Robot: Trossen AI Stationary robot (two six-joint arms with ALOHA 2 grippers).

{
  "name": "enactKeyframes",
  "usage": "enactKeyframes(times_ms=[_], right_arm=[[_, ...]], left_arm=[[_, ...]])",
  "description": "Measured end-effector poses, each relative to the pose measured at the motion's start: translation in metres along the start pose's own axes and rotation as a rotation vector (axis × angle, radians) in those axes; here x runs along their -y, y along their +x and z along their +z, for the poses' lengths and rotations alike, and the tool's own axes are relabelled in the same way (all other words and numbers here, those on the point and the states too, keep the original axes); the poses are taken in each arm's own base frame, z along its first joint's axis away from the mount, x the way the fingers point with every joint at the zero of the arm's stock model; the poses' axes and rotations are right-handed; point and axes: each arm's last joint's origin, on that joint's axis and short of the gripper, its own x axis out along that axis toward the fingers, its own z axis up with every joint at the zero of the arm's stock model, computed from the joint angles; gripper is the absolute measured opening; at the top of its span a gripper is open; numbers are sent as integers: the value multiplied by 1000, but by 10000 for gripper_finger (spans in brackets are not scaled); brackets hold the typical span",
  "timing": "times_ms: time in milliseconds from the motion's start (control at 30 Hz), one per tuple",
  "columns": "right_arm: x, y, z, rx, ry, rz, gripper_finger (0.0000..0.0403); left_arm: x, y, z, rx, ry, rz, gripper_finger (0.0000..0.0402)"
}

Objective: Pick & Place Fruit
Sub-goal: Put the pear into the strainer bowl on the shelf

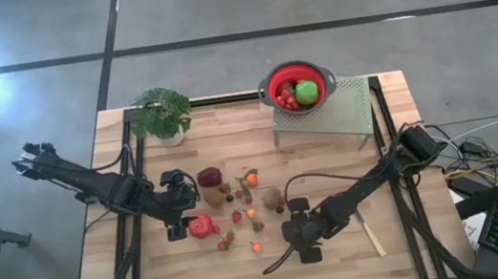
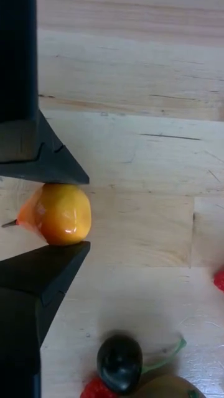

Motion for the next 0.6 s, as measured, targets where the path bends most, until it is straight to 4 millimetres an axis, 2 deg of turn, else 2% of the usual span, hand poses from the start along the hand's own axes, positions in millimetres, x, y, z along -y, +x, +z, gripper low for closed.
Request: enactKeyframes(times_ms=[400, 600], right_arm=[[0, 0, 0, 0, 0, 0, 131], [0, 0, 0, 0, 0, 0, 146]], left_arm=[[0, 0, 0, 0, 0, 0, 273], [0, 0, 0, 0, 0, 0, 273]])
